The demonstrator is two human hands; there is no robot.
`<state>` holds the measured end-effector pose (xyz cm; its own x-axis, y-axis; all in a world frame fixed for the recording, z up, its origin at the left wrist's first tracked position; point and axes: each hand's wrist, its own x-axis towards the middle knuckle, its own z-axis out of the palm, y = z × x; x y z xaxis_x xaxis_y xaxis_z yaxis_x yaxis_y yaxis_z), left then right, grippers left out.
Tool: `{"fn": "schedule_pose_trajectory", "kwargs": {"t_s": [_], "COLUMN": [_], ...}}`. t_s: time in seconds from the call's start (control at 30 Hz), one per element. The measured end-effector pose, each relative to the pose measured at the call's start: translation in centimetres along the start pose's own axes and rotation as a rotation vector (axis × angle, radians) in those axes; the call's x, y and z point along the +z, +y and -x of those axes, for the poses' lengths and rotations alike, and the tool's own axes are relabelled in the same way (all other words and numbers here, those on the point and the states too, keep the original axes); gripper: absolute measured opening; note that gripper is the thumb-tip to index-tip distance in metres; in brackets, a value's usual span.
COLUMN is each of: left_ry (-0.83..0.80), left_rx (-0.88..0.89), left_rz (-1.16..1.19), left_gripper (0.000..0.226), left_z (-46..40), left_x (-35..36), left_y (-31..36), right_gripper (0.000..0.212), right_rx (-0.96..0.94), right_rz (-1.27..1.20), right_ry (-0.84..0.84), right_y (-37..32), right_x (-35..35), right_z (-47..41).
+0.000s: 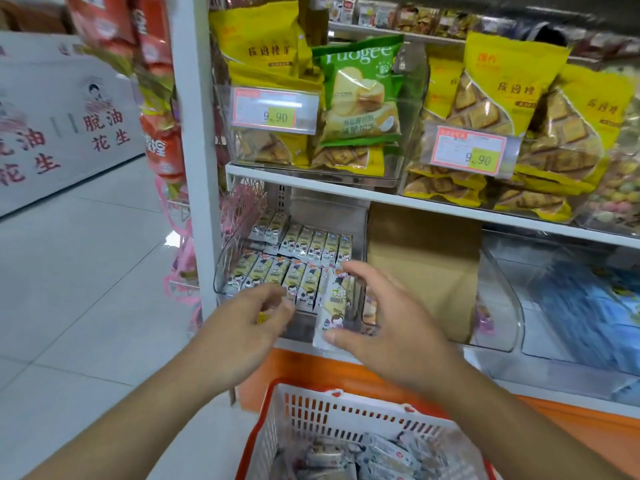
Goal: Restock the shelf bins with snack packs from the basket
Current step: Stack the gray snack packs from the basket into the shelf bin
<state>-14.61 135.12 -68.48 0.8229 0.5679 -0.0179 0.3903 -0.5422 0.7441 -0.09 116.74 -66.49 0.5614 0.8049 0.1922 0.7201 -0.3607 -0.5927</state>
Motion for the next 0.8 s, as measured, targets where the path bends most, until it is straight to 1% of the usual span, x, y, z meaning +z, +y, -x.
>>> {"fn": "schedule_pose_trajectory", "kwargs": {"t_s": [0.03, 0.1, 0.2, 0.27, 0.37, 0.53, 0.63, 0.8], "left_ry": [0.036, 0.021, -0.03, -0.037, -0.031, -0.013, -0.025, -0.027], "left_rx": [0.051, 0.056, 0.028, 0.019, 0.008, -0.019, -0.013, 0.009], "left_rz": [-0.165, -0.299, -0.349, -0.375, -0.368, -0.372, -0.37, -0.36], "left_gripper": [0.045, 0.055, 0.065, 0.064, 0.068, 0.06, 0.058, 0.059], "left_z": [-0.7, -1.8, -2.5, -2.6, -2.9, -3.0, -2.9, -2.9], "left_x": [-0.6, -1.5, -2.1, -2.1, -2.4, -2.7, -2.6, -2.5], "left_y": [-1.2, -3.3, -4.7, -4.8, -4.6, -4.2, -4.2, -4.5], "right_gripper": [0.088, 0.088, 0.092, 0.089, 0.092, 0.097, 0.091, 0.092], "right_rx": [-0.001, -0.014, 0.044, 0.061, 0.094, 0.205, 0.22, 0.205], "right_rz": [0.018, 0.057, 0.106, 0.165, 0.225, 0.216, 0.166, 0.128], "right_ry": [0.003, 0.005, -0.026, -0.038, -0.079, -0.164, -0.163, -0.176], "right_y": [-0.1, -0.1, 0.3, 0.7, 1.4, 3.1, 3.5, 3.6], "right_x": [0.2, 1.0, 2.6, 3.7, 5.0, 6.6, 7.1, 7.2], "right_z": [-2.0, -6.4, -13.2, -17.1, -21.5, -24.9, -25.4, -25.4]}}
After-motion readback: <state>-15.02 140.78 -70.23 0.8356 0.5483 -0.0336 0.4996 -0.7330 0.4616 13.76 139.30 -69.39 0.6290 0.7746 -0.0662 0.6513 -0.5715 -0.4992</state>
